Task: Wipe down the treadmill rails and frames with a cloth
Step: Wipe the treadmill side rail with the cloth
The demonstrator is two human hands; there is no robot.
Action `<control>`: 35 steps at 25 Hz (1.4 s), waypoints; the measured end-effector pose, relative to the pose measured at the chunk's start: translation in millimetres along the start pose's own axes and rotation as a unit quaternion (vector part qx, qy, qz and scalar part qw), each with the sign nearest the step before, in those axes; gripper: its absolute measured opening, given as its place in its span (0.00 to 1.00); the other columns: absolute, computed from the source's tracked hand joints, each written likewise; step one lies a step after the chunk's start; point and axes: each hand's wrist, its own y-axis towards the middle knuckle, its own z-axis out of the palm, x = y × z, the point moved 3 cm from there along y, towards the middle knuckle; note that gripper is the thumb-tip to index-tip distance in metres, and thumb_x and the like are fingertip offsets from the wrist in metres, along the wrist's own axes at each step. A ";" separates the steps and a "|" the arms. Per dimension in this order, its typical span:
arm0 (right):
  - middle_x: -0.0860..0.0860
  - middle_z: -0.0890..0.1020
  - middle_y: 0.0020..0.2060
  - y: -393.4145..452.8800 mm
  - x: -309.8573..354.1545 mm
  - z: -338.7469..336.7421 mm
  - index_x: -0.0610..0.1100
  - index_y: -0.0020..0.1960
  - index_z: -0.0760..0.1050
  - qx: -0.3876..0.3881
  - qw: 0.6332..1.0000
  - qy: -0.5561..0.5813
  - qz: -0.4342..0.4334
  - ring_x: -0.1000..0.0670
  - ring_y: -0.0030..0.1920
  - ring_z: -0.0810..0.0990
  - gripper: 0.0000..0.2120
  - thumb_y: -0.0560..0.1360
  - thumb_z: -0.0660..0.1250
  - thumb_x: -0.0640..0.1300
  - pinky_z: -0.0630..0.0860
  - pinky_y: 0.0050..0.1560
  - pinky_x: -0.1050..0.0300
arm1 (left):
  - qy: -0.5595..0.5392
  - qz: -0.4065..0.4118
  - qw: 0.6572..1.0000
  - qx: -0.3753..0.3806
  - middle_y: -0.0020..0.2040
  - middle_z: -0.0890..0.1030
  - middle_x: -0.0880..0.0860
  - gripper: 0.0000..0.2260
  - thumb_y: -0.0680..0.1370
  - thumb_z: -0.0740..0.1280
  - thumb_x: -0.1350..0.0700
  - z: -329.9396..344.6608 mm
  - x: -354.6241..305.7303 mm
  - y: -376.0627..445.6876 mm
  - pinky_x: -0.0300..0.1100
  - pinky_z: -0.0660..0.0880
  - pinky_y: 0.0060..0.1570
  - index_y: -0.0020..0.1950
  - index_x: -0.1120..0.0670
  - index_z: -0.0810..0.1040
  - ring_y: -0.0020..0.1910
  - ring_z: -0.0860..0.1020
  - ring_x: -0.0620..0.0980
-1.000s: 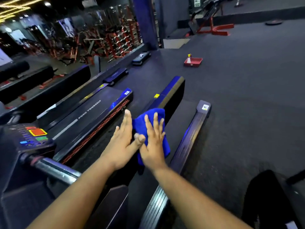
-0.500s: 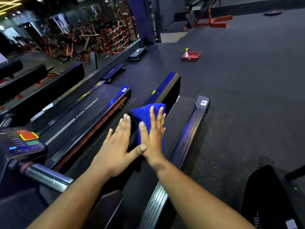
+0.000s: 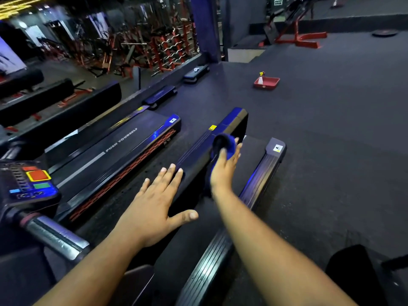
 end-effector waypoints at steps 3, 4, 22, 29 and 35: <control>0.46 0.50 0.80 72.6 14.7 -8.6 0.46 0.80 0.52 -0.048 0.996 -0.031 0.062 0.44 0.80 0.46 0.27 0.84 0.55 0.48 0.44 0.78 0.51 | -0.002 -0.001 1.000 -0.005 0.78 0.33 0.42 0.48 0.66 0.40 0.17 -0.4 1.3 0.4 0.49 0.40 0.78 0.78 0.42 0.34 0.77 0.33 0.41; 0.46 0.50 0.80 55.7 21.2 -5.0 0.46 0.80 0.52 -0.039 0.997 -0.065 0.031 0.43 0.80 0.46 0.28 0.83 0.55 0.49 0.44 0.79 0.48 | 0.000 0.000 1.000 -0.006 0.79 0.33 0.42 0.48 0.66 0.41 0.17 0.7 0.8 0.3 0.50 0.41 0.78 0.79 0.42 0.35 0.77 0.33 0.42; 0.53 0.69 0.73 12.3 70.7 -12.0 0.54 0.69 0.73 0.266 0.793 -0.431 -0.338 0.47 0.79 0.50 0.23 0.77 0.60 0.59 0.46 0.74 0.30 | 0.019 -0.017 0.999 -0.043 0.81 0.41 0.47 0.36 0.76 0.41 0.31 5.9 0.0 3.2 0.52 0.46 0.78 0.80 0.45 0.40 0.80 0.41 0.45; 0.53 0.66 0.76 -30.1 73.1 8.3 0.51 0.70 0.72 0.224 0.848 -0.410 -0.250 0.47 0.80 0.46 0.24 0.76 0.60 0.56 0.42 0.75 0.33 | -0.006 -0.037 0.996 -0.087 0.80 0.36 0.47 0.39 0.80 0.54 0.37 3.5 1.6 -1.8 0.51 0.44 0.78 0.80 0.50 0.35 0.79 0.40 0.43; 0.52 0.65 0.76 0.1 76.3 -6.7 0.52 0.71 0.72 0.232 0.804 -0.452 -0.308 0.46 0.80 0.49 0.23 0.79 0.57 0.59 0.47 0.73 0.26 | -0.025 -0.042 0.994 -0.094 0.79 0.33 0.48 0.44 0.79 0.61 0.42 1.8 3.1 -7.4 0.50 0.43 0.78 0.79 0.52 0.31 0.78 0.36 0.42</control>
